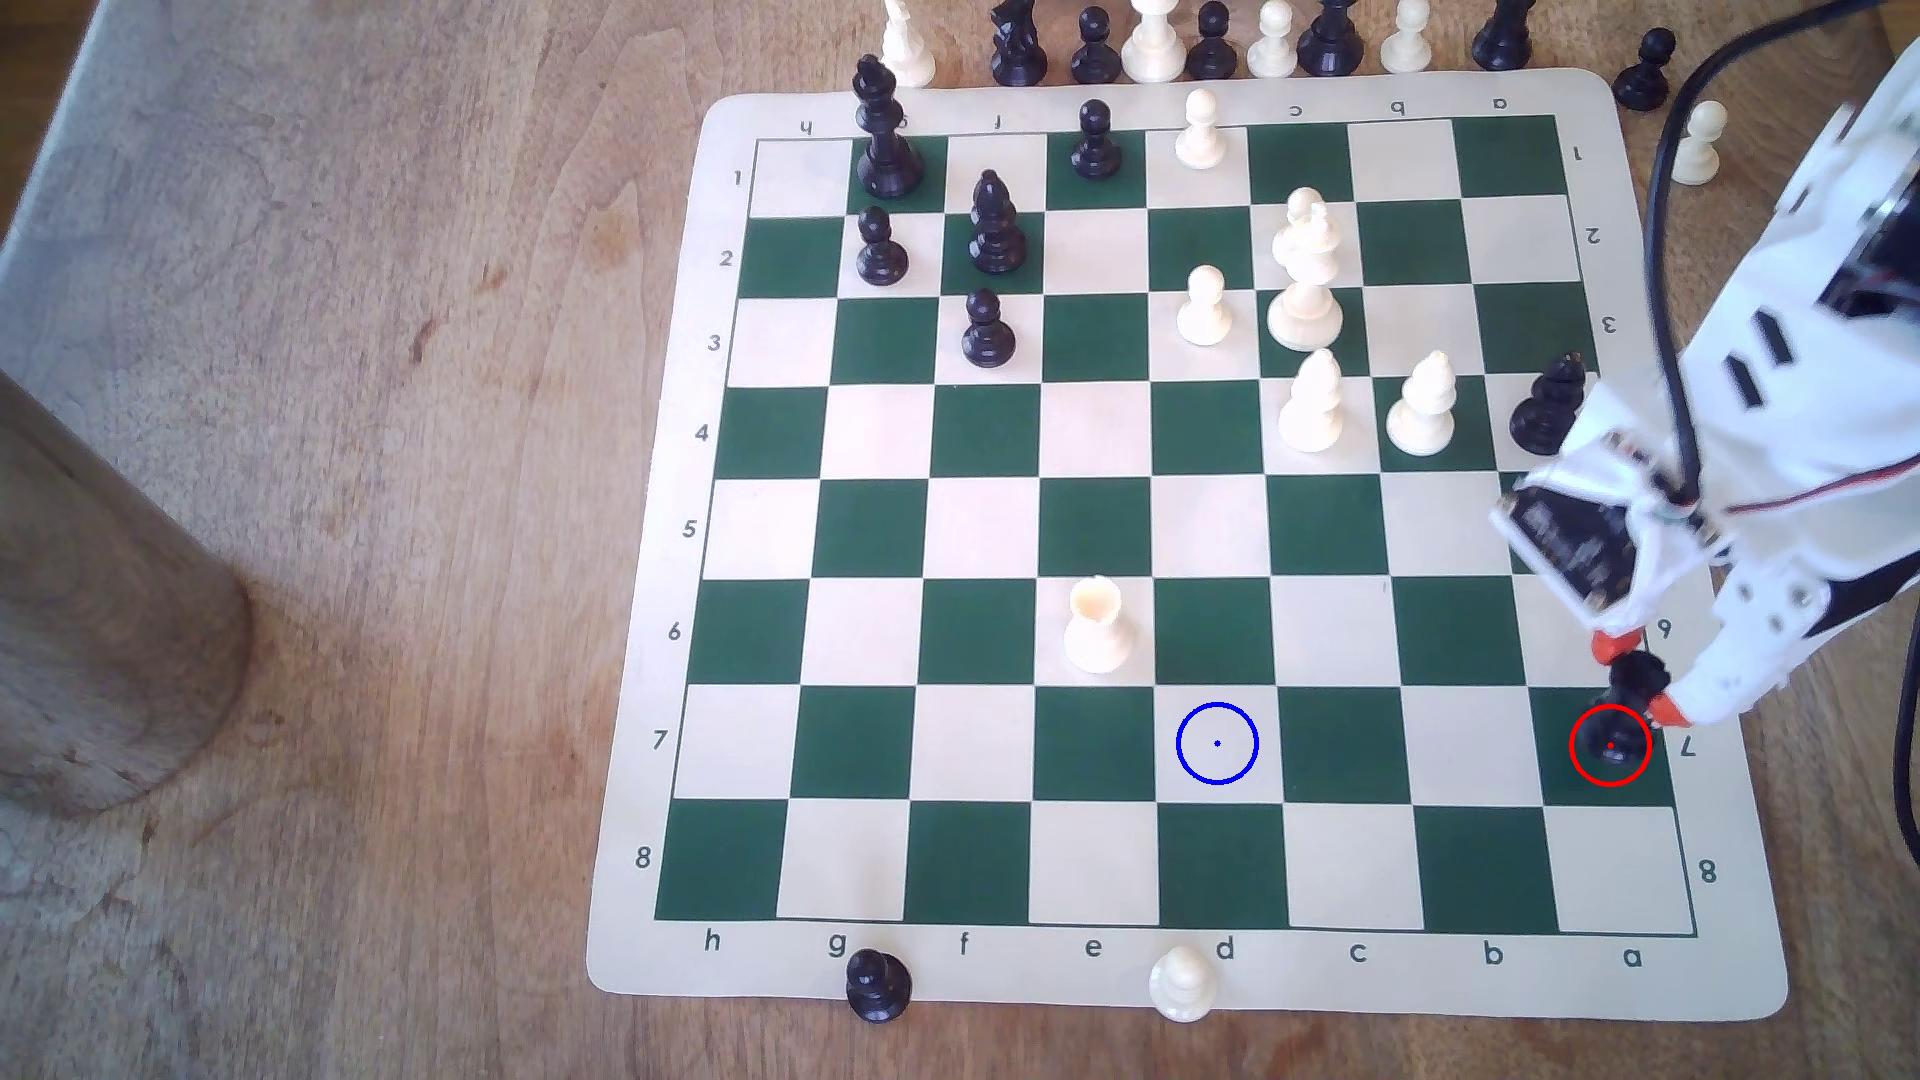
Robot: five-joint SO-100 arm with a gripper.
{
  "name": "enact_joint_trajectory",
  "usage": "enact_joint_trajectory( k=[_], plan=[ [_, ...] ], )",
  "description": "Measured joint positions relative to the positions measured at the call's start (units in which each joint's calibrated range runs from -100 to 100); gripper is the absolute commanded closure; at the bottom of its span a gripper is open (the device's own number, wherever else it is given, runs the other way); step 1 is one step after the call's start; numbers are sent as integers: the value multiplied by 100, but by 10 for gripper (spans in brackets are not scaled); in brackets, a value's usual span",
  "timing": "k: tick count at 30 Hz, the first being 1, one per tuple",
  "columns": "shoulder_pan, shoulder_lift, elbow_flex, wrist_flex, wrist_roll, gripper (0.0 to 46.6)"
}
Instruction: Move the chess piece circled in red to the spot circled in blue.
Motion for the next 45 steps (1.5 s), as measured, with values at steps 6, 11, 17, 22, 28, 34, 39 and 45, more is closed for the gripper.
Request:
enact_joint_trajectory(
  k=[6, 11, 17, 22, 28, 34, 39, 45],
  plan=[
    [280, 427, -1365, 335, 49, 432],
    [642, 1416, -2223, 16, 78, 432],
    [1099, 2983, -3263, -430, 88, 432],
    [1372, 3972, -3841, -677, 93, 432],
    [1645, 4633, -4094, -876, 176, 432],
    [1858, 5002, -4130, -916, 264, 432],
    [1917, 5220, -4130, -988, 303, 432],
    [1947, 5429, -4130, -988, 410, 430]
  ],
)
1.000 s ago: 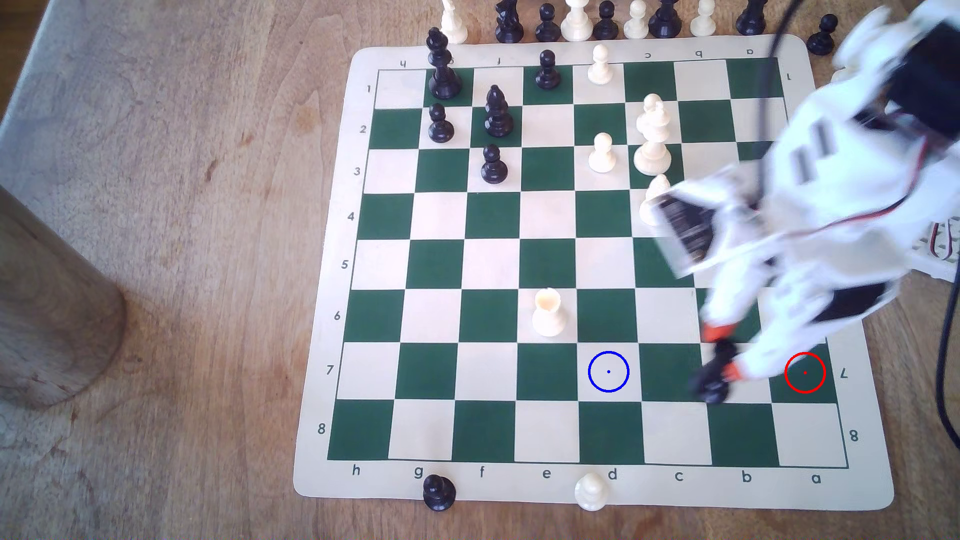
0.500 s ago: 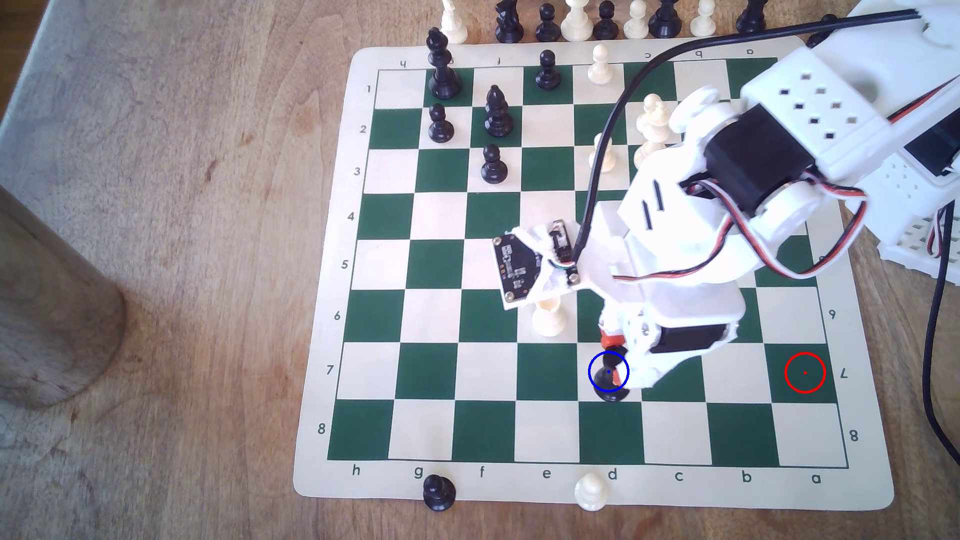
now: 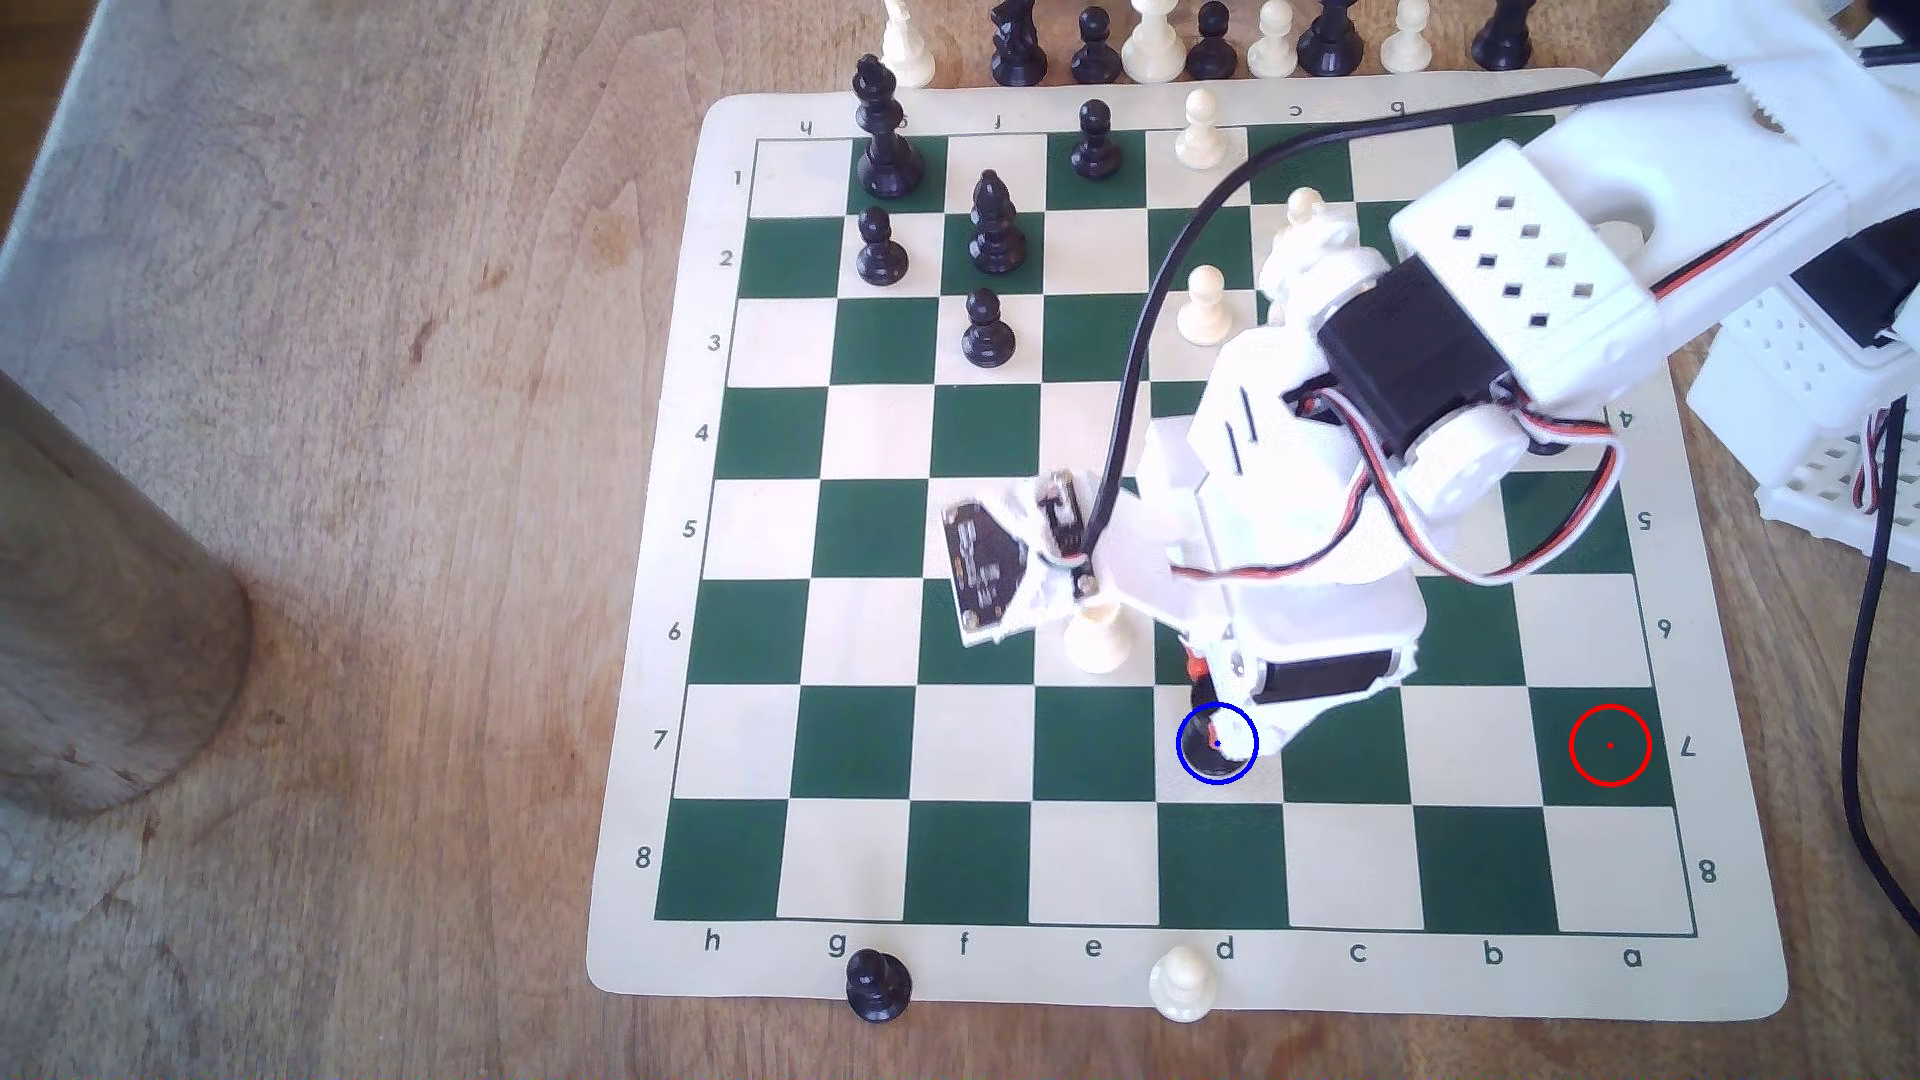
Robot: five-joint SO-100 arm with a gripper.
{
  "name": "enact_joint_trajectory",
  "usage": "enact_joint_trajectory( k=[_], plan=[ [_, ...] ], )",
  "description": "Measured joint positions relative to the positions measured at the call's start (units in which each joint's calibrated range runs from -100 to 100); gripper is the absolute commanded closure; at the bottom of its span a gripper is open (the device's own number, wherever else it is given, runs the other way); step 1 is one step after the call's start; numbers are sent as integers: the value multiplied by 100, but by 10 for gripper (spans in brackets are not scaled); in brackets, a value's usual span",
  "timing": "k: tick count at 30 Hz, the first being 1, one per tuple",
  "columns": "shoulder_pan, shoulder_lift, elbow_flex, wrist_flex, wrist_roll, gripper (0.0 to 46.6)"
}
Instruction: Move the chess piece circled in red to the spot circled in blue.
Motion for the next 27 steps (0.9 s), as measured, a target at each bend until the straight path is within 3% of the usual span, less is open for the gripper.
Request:
enact_joint_trajectory(
  k=[2, 3, 5, 13, 20, 27],
  plan=[
    [0, 8, 0, 0, 24, 407],
    [0, 8, 0, 0, 34, 338],
    [0, 8, 0, 0, 54, 295],
    [88, 8, 0, 0, 166, 227],
    [37, -201, 624, 0, 181, 207],
    [37, -1433, 1627, 247, 220, 219]
  ],
)
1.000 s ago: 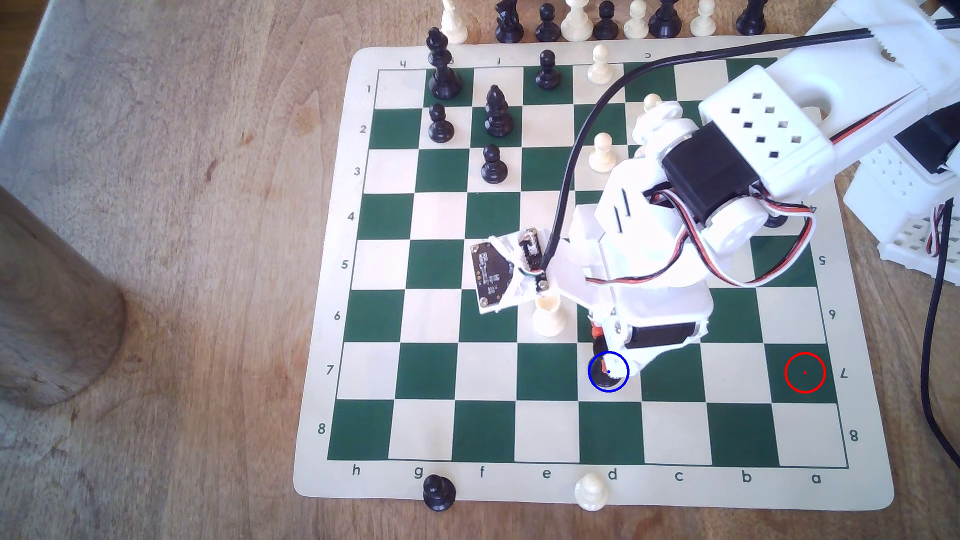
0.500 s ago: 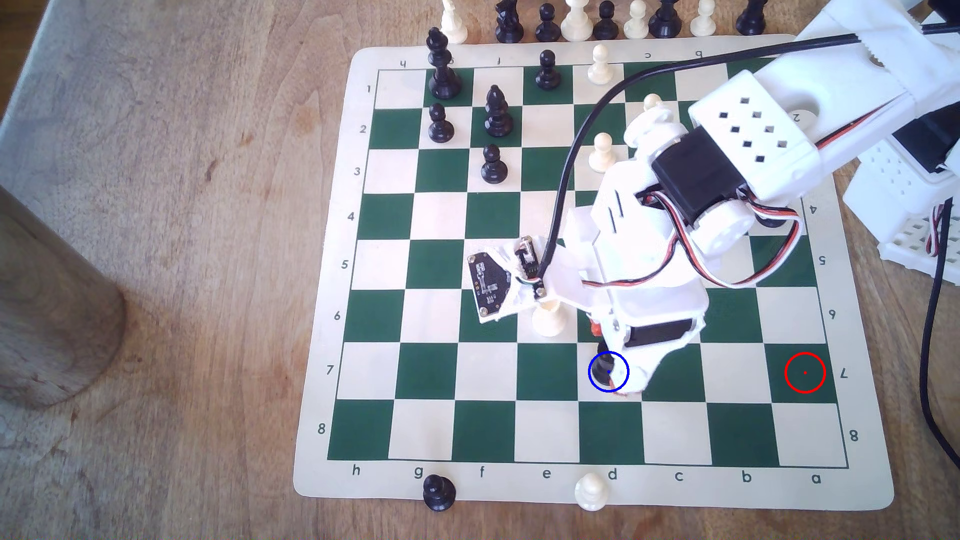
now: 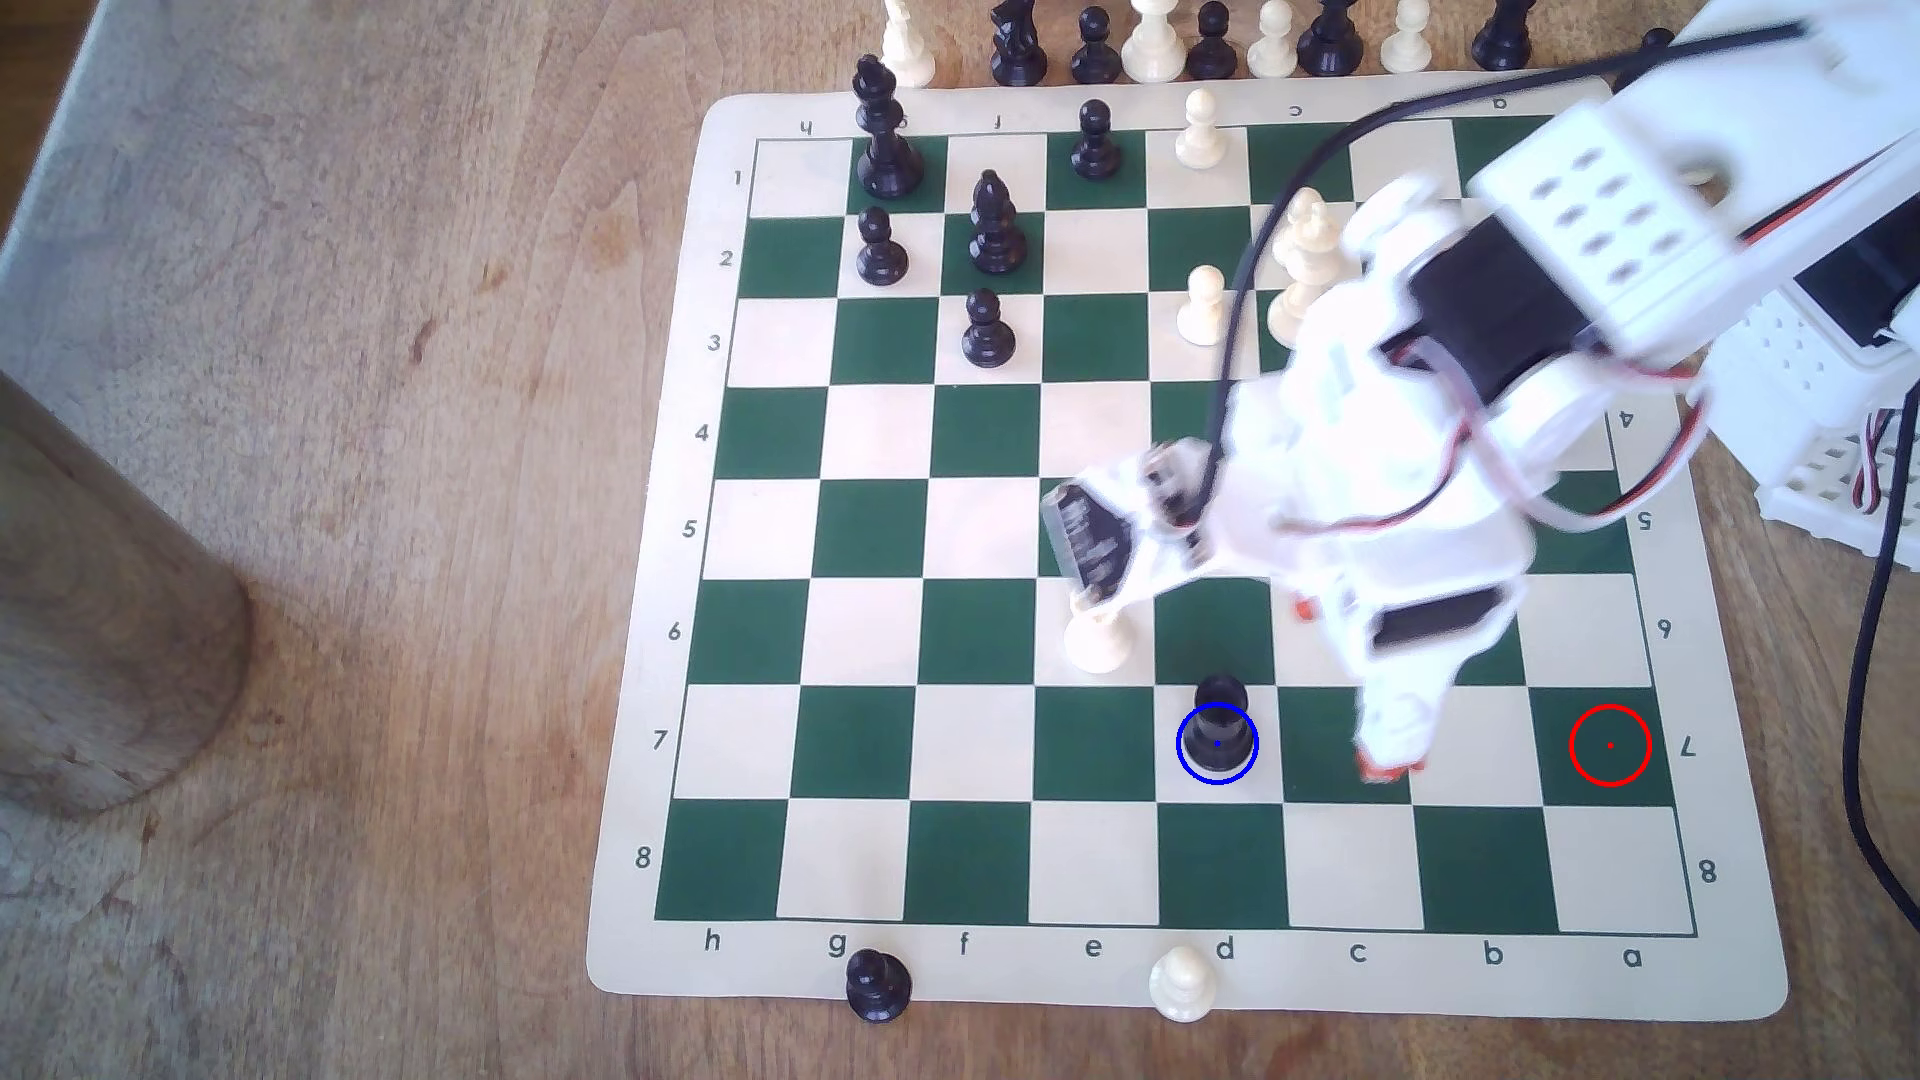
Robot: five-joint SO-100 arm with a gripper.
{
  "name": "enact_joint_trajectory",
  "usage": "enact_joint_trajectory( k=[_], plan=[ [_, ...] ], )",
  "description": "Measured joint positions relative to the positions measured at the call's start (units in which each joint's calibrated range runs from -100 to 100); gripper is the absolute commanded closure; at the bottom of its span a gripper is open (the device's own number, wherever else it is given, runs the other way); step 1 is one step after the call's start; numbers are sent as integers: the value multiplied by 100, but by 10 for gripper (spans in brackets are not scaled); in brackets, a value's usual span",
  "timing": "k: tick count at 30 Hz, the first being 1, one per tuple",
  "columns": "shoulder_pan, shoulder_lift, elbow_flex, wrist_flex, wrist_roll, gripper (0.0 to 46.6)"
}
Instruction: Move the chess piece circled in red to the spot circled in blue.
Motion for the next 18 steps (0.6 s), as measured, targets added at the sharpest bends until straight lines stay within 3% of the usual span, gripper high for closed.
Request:
enact_joint_trajectory(
  k=[9, 11, 14, 18],
  plan=[
    [715, -2078, 1446, 287, 166, 205],
    [678, -2463, 1708, 398, 171, 206],
    [597, -3511, 2024, 845, 166, 254],
    [155, -4759, 2151, 1522, 137, 240]
  ],
)
